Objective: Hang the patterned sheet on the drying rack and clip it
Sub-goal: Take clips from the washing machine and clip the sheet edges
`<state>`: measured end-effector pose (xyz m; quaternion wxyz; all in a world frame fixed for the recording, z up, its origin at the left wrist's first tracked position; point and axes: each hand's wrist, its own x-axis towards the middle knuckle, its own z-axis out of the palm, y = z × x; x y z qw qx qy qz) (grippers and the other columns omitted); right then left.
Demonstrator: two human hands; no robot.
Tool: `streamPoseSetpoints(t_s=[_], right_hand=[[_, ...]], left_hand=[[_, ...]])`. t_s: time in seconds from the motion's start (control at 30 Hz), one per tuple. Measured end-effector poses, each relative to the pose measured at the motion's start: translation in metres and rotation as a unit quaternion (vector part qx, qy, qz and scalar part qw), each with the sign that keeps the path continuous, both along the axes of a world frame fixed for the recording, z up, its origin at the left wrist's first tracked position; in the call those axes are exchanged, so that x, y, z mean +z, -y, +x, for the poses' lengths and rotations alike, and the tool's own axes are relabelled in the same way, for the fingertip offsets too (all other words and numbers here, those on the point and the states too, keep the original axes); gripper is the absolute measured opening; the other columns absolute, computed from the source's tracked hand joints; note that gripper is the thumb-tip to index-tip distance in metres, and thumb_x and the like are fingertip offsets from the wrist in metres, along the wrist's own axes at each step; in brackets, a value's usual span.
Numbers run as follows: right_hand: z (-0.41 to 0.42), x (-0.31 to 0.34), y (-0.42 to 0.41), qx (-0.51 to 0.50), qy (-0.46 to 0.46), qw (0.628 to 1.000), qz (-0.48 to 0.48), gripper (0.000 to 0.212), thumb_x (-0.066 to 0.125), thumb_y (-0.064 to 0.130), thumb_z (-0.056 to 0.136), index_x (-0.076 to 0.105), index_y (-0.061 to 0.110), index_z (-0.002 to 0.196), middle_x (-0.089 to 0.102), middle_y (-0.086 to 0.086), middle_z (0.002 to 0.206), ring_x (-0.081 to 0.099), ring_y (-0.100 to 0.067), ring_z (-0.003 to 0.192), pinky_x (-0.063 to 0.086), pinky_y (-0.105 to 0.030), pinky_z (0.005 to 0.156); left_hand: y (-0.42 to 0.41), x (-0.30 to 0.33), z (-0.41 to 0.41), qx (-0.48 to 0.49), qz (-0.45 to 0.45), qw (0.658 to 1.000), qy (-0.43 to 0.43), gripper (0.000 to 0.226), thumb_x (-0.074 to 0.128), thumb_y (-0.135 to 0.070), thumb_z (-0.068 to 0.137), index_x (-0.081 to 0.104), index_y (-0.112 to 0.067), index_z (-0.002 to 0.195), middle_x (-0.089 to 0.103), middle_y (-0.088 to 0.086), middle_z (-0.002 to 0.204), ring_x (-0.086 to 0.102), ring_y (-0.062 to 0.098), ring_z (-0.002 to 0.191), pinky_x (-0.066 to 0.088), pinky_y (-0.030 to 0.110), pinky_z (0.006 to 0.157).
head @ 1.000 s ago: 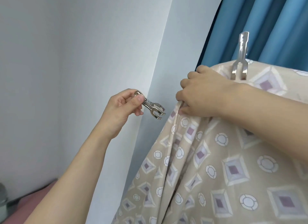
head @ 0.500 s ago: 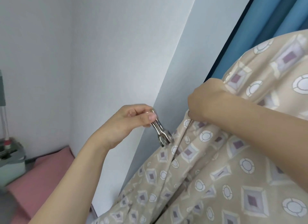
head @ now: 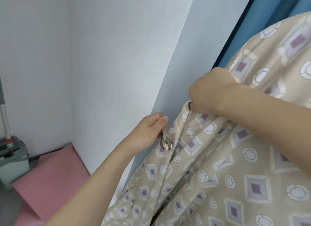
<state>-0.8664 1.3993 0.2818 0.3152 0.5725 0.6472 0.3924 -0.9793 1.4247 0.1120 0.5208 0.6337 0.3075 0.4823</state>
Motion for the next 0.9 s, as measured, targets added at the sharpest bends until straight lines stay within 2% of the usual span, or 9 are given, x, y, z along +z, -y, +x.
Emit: streamPoseSetpoints(t_s=[0.1, 0.2, 0.23, 0.3, 0.4, 0.47, 0.57, 0.77, 0.9], right_hand=[[0.004, -0.001, -0.001, 0.003, 0.009, 1.000, -0.001, 0.030, 0.038, 0.028, 0.095, 0.046, 0.021, 0.067, 0.048, 0.005, 0.070, 0.041, -0.017, 0.057, 0.027, -0.024, 0.050], [0.008, -0.001, -0.002, 0.008, 0.005, 1.000, 0.001, 0.030, 0.039, 0.028, 0.095, 0.045, 0.021, 0.066, 0.047, 0.005, 0.070, 0.040, -0.016, 0.056, 0.026, -0.025, 0.049], [0.009, -0.001, -0.003, 0.011, 0.001, 1.000, 0.003, 0.030, 0.039, 0.028, 0.095, 0.045, 0.022, 0.066, 0.046, 0.005, 0.070, 0.039, -0.016, 0.055, 0.026, -0.025, 0.049], [0.010, -0.001, -0.003, 0.017, -0.001, 1.000, 0.005, 0.029, 0.040, 0.027, 0.095, 0.045, 0.022, 0.067, 0.046, 0.005, 0.070, 0.039, -0.015, 0.055, 0.025, -0.025, 0.048], [0.012, -0.003, -0.001, 0.024, 0.007, 1.000, 0.009, 0.031, 0.039, 0.028, 0.096, 0.045, 0.021, 0.066, 0.047, 0.005, 0.070, 0.040, -0.015, 0.055, 0.025, -0.025, 0.048], [0.013, -0.003, -0.001, 0.031, 0.011, 0.999, 0.009, 0.033, 0.037, 0.031, 0.098, 0.048, 0.020, 0.070, 0.047, 0.005, 0.070, 0.043, -0.016, 0.059, 0.025, -0.025, 0.048], [0.013, -0.005, -0.003, 0.040, 0.001, 0.999, 0.010, 0.037, 0.033, 0.037, 0.101, 0.047, 0.020, 0.071, 0.043, 0.005, 0.069, 0.043, -0.017, 0.062, 0.023, -0.026, 0.049], [0.012, -0.006, -0.002, 0.038, -0.012, 0.999, 0.016, 0.032, 0.036, 0.027, 0.096, 0.044, 0.021, 0.066, 0.044, 0.005, 0.070, 0.047, -0.021, 0.071, 0.025, -0.025, 0.051], [0.013, -0.004, 0.000, 0.033, -0.006, 0.999, 0.008, 0.029, 0.040, 0.021, 0.093, 0.044, 0.021, 0.065, 0.045, 0.005, 0.069, 0.047, -0.020, 0.069, 0.026, -0.024, 0.051]], left_hand=[[0.003, 0.004, 0.004, -0.023, -0.048, 0.998, -0.039, 0.024, 0.058, -0.021, 0.095, 0.043, -0.011, 0.080, 0.041, 0.004, 0.069, 0.038, 0.010, 0.051, 0.032, 0.021, 0.047], [0.003, 0.004, 0.008, -0.022, -0.028, 0.977, -0.212, 0.054, 0.079, -0.054, 0.070, 0.048, -0.015, 0.089, 0.052, -0.006, 0.071, 0.049, 0.011, 0.060, 0.039, 0.024, 0.051], [0.001, 0.002, 0.011, -0.002, -0.013, 0.960, -0.278, 0.052, 0.079, -0.054, 0.068, 0.052, -0.017, 0.093, 0.060, -0.005, 0.078, 0.057, 0.014, 0.068, 0.045, 0.029, 0.055], [-0.007, -0.003, 0.014, 0.050, 0.027, 0.926, -0.372, 0.029, 0.071, -0.038, 0.076, 0.057, -0.016, 0.086, 0.066, 0.000, 0.080, 0.064, 0.022, 0.077, 0.049, 0.032, 0.062], [-0.017, -0.001, 0.007, 0.138, 0.063, 0.887, -0.437, 0.015, 0.058, -0.024, 0.079, 0.051, -0.016, 0.068, 0.061, 0.002, 0.069, 0.061, 0.027, 0.072, 0.041, 0.027, 0.055], [-0.026, 0.007, -0.004, 0.235, 0.128, 0.837, -0.478, 0.014, 0.057, -0.022, 0.079, 0.048, -0.016, 0.070, 0.062, 0.005, 0.073, 0.058, 0.030, 0.074, 0.037, 0.029, 0.059], [-0.042, 0.028, -0.023, 0.375, 0.237, 0.730, -0.520, 0.006, 0.055, -0.017, 0.079, 0.051, -0.018, 0.076, 0.060, 0.006, 0.073, 0.044, 0.028, 0.072, 0.030, 0.032, 0.065], [-0.055, -0.024, -0.047, 0.292, 0.099, 0.703, -0.641, 0.002, 0.055, -0.018, 0.082, 0.056, -0.019, 0.083, 0.066, 0.005, 0.092, 0.058, 0.027, 0.078, 0.038, 0.030, 0.068], [-0.055, -0.060, -0.076, 0.262, -0.014, 0.654, -0.709, 0.016, 0.050, -0.021, 0.090, 0.062, -0.019, 0.101, 0.066, 0.000, 0.100, 0.064, 0.022, 0.095, 0.041, 0.027, 0.073]])
